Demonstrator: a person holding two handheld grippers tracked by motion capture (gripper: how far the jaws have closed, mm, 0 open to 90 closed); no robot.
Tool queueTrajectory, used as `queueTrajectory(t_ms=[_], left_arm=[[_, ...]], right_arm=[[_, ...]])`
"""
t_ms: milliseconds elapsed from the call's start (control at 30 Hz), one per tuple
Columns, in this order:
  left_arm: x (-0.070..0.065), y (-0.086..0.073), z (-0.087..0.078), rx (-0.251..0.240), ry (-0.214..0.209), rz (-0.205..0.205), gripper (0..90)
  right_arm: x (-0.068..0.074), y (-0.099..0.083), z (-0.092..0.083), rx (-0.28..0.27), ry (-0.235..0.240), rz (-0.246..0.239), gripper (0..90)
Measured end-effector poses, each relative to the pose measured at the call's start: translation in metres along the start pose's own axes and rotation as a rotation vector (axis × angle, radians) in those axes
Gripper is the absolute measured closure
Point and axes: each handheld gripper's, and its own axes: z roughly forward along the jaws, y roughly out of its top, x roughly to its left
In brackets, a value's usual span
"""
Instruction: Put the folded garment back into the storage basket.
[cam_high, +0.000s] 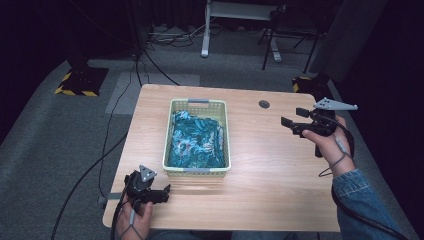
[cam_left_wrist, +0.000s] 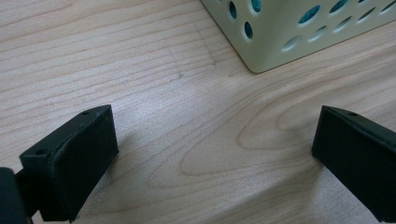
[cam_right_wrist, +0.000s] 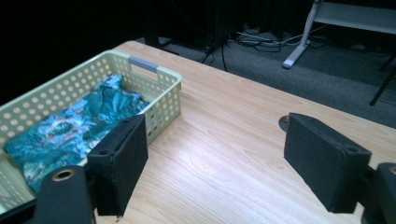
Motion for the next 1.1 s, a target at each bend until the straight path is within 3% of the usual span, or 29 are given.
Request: queueTrajectory(t_ms=[200, 1100], left_arm=[[0.000, 0.000, 0.000, 0.000, 0.000, 0.000, 0.3], [0.000, 0.000, 0.000, 0.000, 0.004, -0.003, 0.3]], right_arm=[[-0.005, -0.003, -0.003, 0.042, -0.022, -0.032, 21.9], [-0.029, -0.035, -0.020, 0.084, -0.031, -0.040, 21.6]])
